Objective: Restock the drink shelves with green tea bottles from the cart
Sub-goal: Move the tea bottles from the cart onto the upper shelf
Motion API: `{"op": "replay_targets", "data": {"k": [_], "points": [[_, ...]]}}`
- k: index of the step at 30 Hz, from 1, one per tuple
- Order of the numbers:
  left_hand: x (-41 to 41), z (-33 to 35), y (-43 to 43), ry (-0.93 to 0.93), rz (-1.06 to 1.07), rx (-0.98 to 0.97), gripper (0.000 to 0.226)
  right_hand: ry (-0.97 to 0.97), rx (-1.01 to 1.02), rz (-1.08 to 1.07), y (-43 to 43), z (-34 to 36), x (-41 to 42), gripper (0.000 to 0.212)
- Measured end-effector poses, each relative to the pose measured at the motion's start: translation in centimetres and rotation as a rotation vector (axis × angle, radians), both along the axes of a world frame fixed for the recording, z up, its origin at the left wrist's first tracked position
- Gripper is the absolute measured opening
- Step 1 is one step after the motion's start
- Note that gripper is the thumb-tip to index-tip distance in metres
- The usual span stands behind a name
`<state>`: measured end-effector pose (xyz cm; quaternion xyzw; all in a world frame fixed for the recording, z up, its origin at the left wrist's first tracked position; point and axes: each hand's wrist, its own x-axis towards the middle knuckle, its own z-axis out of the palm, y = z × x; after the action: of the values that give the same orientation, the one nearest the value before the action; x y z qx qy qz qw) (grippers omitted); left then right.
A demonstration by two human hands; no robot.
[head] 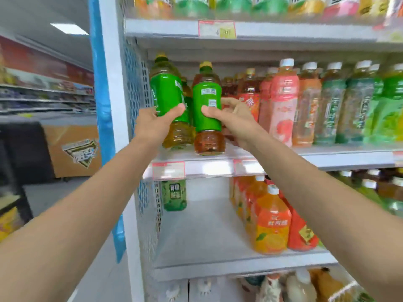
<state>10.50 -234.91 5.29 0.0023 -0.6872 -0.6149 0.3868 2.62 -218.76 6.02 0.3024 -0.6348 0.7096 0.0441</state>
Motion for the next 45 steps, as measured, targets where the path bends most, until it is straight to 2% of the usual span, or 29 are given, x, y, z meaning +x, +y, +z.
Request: {"op": "replay_targets", "data": {"k": [2,4,7,9,10,12,13,17,21,24,27,28,31,35,38,40,43,45], "points": [[-1.6,0.1,-1.4,0.007,0.066,-0.045,0.056,-0.002,-0.018,-0.038,-1.5,0.5,-1.7,0.06],[-3.1,0.0,-2.2,0.017,0.134,-0.112,0.073,0.024,-0.035,-0.084,-2.5,0.8,-3.3,0.064],[-4.1,-0.6,-2.6,-0.042,0.208,-0.187,0.105,0.143,0.03,-0.174,-3.3,0.5,-4.6,0.071],[-4.3,-1.2,-2.6,-0.08,0.213,-0.196,0.101,0.228,0.125,-0.227,-3.7,0.2,-5.2,0.072],[-4.4,-1.4,-2.6,-0.095,0.21,-0.195,0.09,0.254,0.164,-0.251,-3.9,0.0,-5.7,0.072],[-4.5,-1.7,-2.4,-0.12,0.203,-0.193,0.053,0.248,0.194,-0.26,-4.2,-0.4,-6.7,0.074],[-4.8,-1.8,-2.6,-0.122,0.215,-0.2,0.047,0.225,0.201,-0.245,-4.3,-0.5,-7.1,0.075],[-5.2,-2.3,-3.1,-0.102,0.232,-0.249,0.086,0.17,0.29,-0.239,-4.6,-0.3,-8.8,0.076],[-5.2,-2.6,-3.6,-0.115,0.211,-0.274,0.056,0.093,0.317,-0.199,-4.5,0.3,-9.8,0.074],[-5.2,-2.4,-3.7,-0.112,0.227,-0.264,0.051,0.048,0.338,-0.193,-4.9,0.7,-10.1,0.077],[-5.0,-2.4,-3.8,-0.122,0.286,-0.274,0.054,0.042,0.457,-0.234,-6.2,0.8,-9.7,0.085],[-5.0,-2.4,-3.9,-0.117,0.29,-0.286,0.052,0.015,0.481,-0.173,-6.6,0.8,-9.6,0.08],[-4.9,-2.6,-4.1,-0.116,0.335,-0.352,0.048,-0.043,0.542,-0.019,-6.1,1.2,-9.1,0.031],[-4.7,-2.7,-4.2,-0.134,0.371,-0.412,0.052,-0.013,0.542,-0.075,-5.4,0.6,-9.7,0.047],[-4.3,-2.6,-4.2,-0.136,0.369,-0.42,0.049,-0.036,0.534,0.011,-6.5,-0.1,-9.6,0.062],[-4.2,-2.6,-4.1,-0.144,0.374,-0.421,0.05,-0.036,0.513,0.021,-7.2,-0.1,-9.9,0.059],[-4.2,-2.6,-4.0,-0.147,0.385,-0.421,0.053,0.034,0.582,-0.101,-8.6,0.1,-10.2,0.049],[-4.1,-2.6,-4.0,-0.152,0.395,-0.432,0.054,0.056,0.63,-0.216,-9.5,0.0,-10.6,0.064]]}}
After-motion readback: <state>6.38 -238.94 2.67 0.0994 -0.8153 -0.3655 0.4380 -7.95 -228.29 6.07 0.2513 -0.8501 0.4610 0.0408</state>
